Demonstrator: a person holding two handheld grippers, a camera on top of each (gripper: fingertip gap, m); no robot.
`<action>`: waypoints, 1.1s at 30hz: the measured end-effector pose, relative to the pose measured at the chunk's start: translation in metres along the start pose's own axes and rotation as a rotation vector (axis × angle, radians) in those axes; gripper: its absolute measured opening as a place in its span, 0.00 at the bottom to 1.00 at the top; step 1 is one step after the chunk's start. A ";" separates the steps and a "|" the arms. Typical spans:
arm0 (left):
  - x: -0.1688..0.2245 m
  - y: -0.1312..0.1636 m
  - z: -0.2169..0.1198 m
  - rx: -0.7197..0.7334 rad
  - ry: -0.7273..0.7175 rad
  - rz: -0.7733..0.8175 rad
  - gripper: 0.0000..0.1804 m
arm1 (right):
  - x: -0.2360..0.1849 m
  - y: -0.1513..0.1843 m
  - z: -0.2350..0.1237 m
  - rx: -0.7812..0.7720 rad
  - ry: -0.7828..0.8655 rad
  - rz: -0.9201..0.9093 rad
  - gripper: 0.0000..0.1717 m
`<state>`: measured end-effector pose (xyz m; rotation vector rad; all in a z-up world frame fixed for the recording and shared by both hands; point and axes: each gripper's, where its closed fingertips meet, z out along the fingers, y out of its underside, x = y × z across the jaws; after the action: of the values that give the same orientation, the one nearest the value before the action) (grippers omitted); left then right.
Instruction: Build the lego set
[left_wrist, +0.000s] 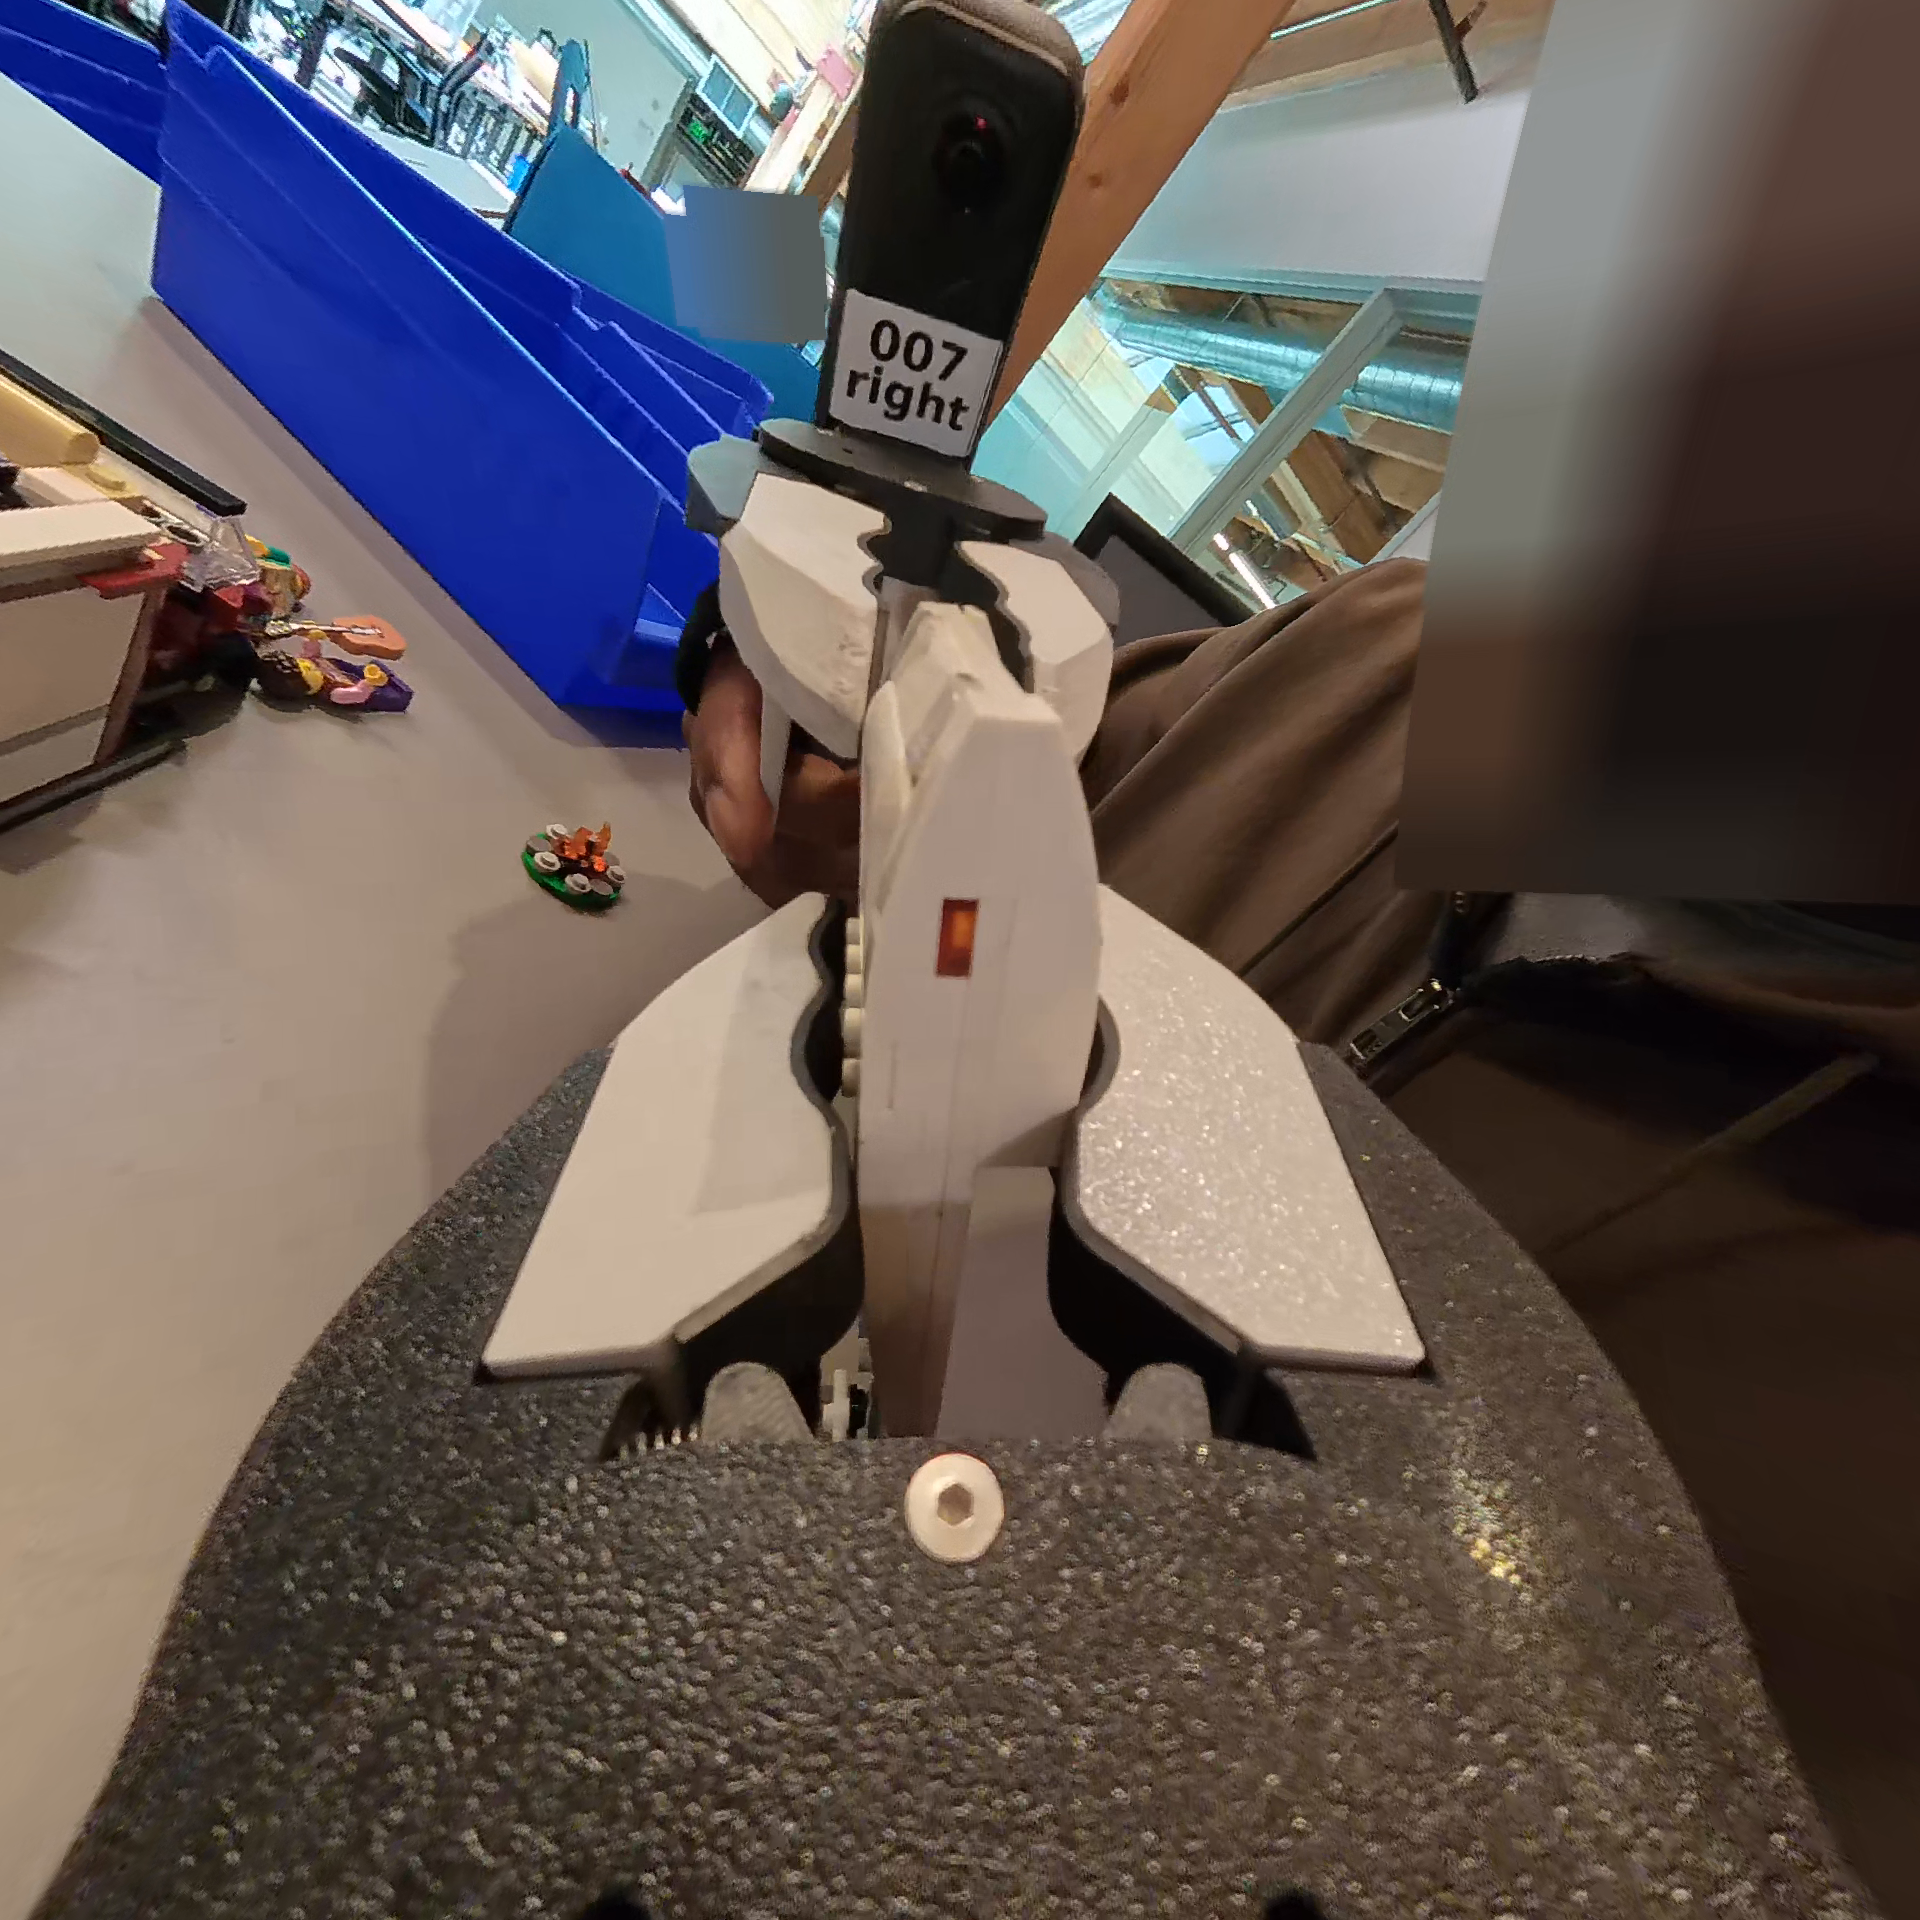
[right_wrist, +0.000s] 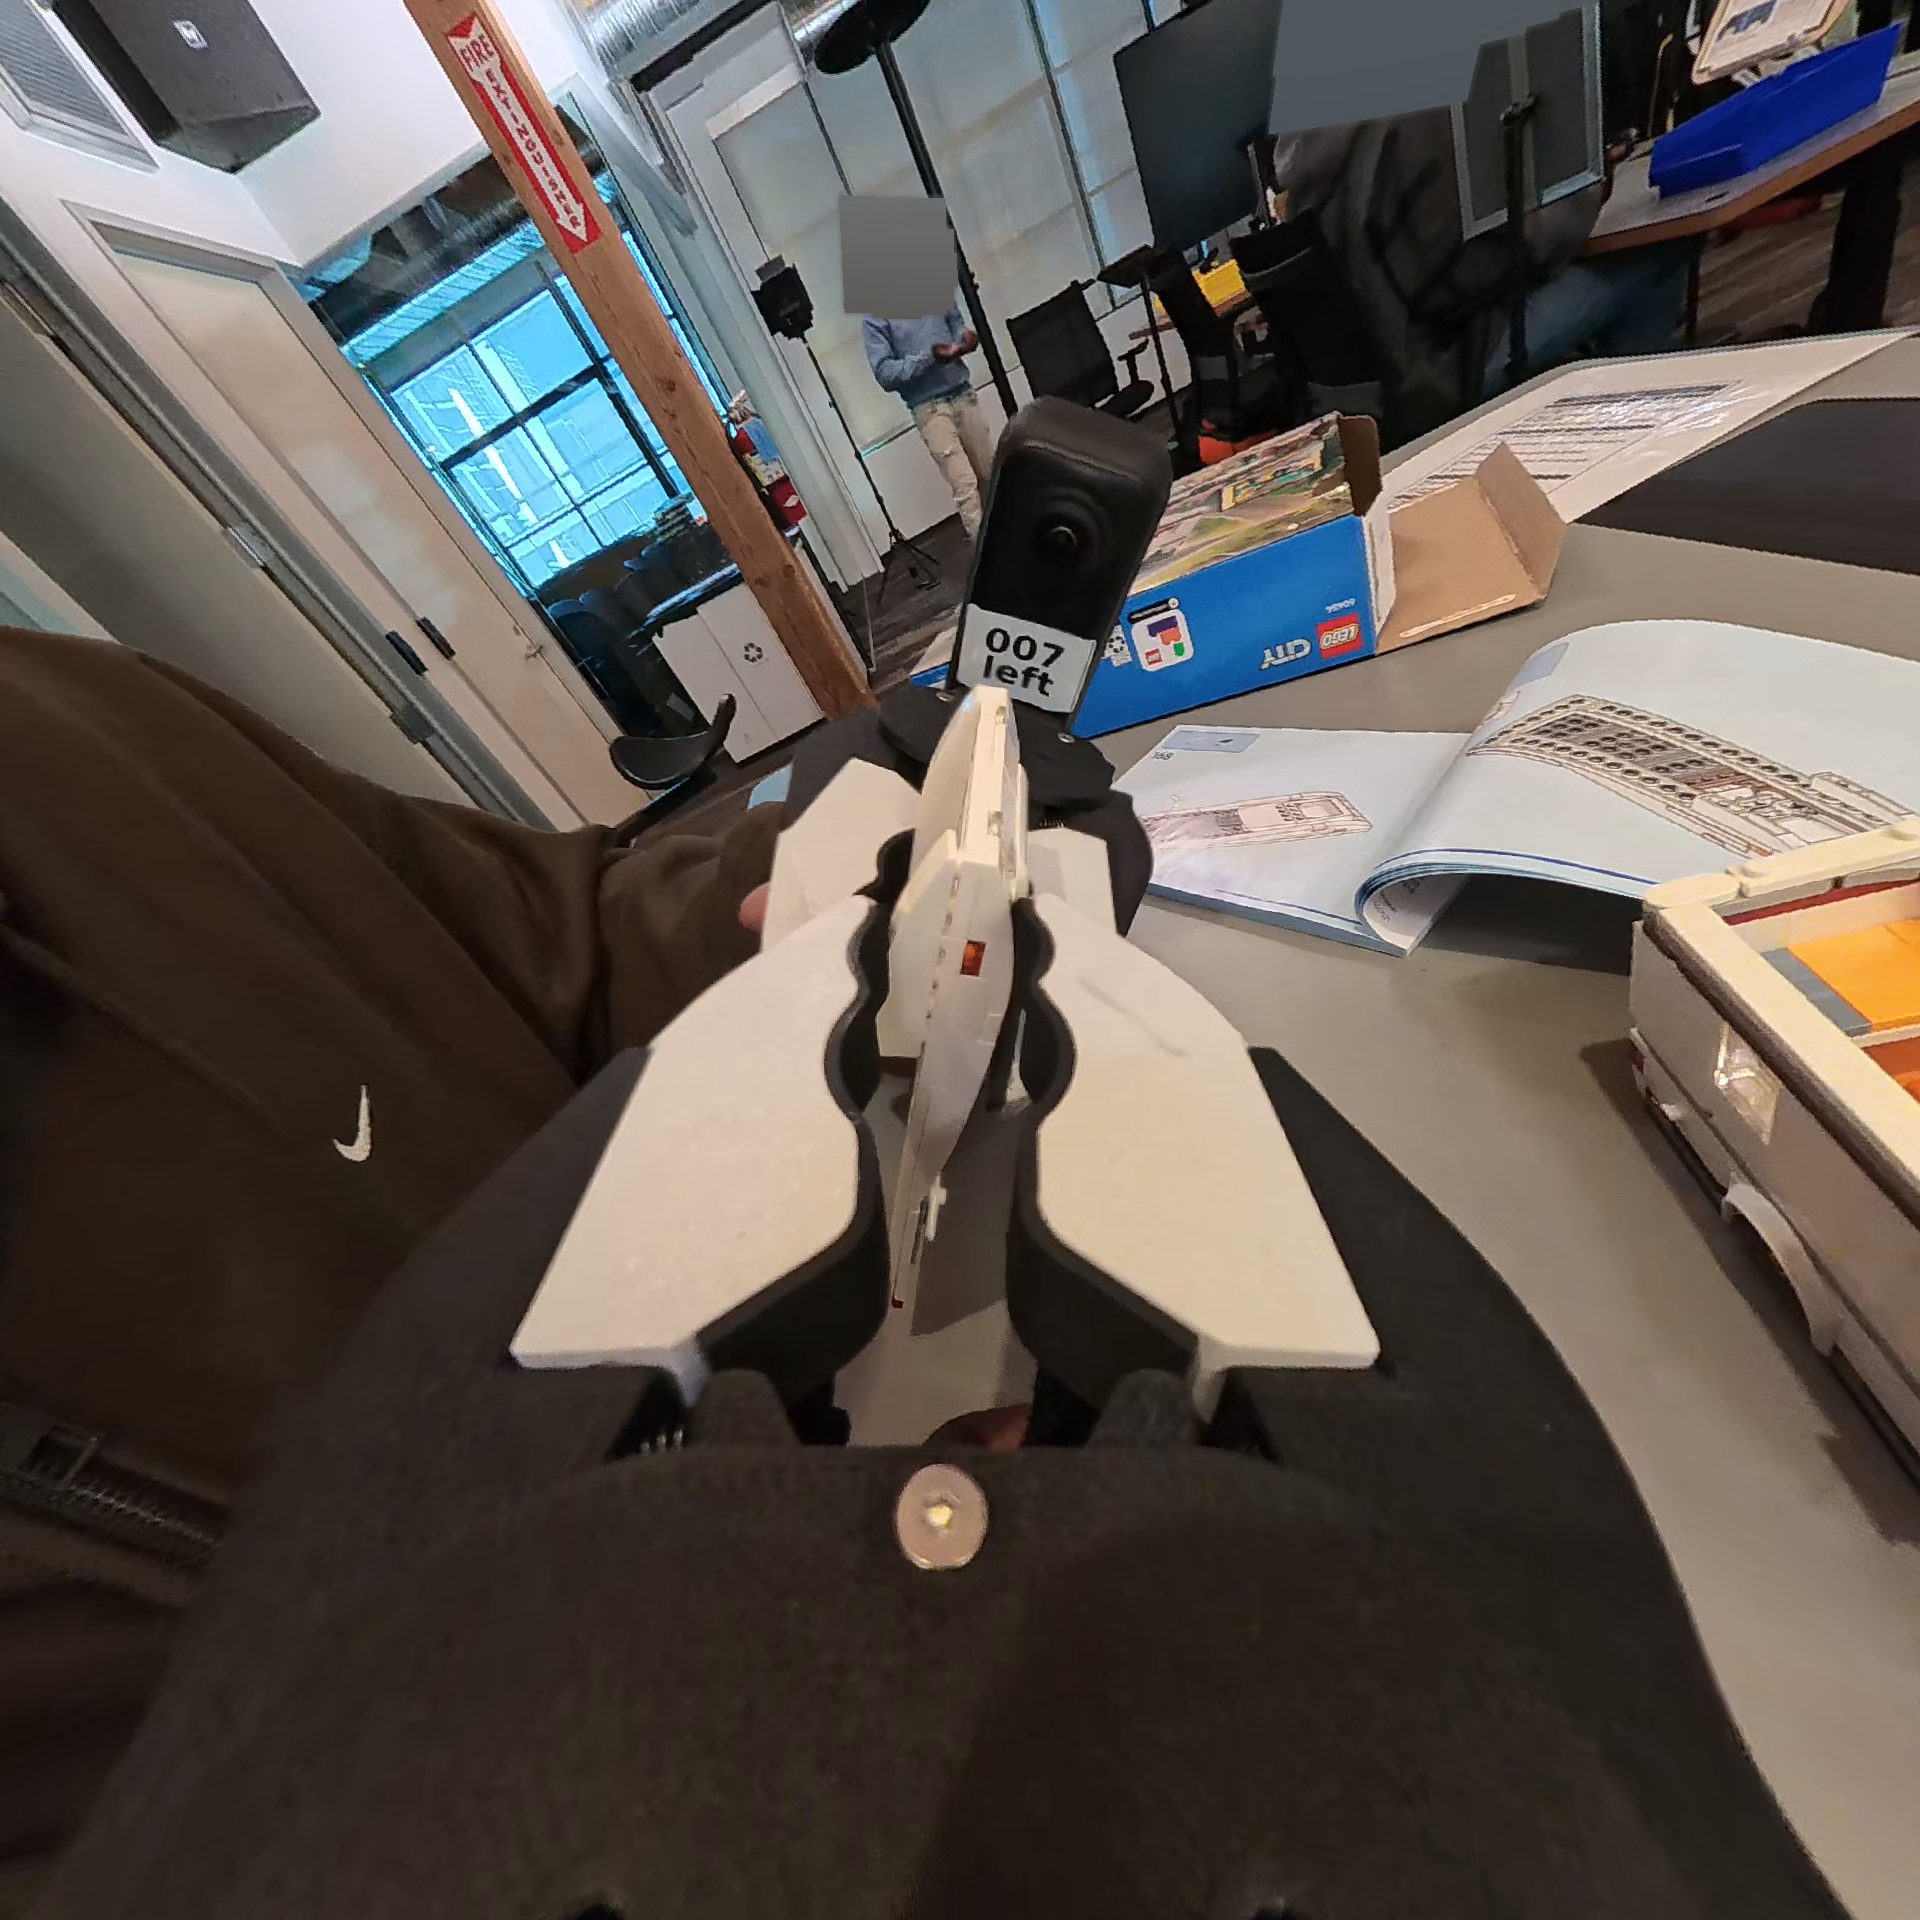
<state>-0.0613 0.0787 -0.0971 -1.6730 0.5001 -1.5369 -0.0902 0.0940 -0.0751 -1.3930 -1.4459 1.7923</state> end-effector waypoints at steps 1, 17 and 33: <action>0.000 0.000 0.000 -0.002 -0.003 0.002 0.22 | 0.000 0.000 0.000 0.001 0.004 -0.003 0.13; 0.003 0.004 0.003 -0.034 -0.013 0.049 0.22 | -0.002 0.001 -0.001 0.014 -0.032 0.041 0.13; -0.006 -0.011 0.001 0.055 -0.132 0.137 0.22 | -0.005 -0.004 -0.002 0.031 0.057 -0.118 0.13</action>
<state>-0.0641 0.0902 -0.0926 -1.6505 0.4880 -1.3206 -0.0877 0.0921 -0.0689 -1.3044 -1.4335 1.6817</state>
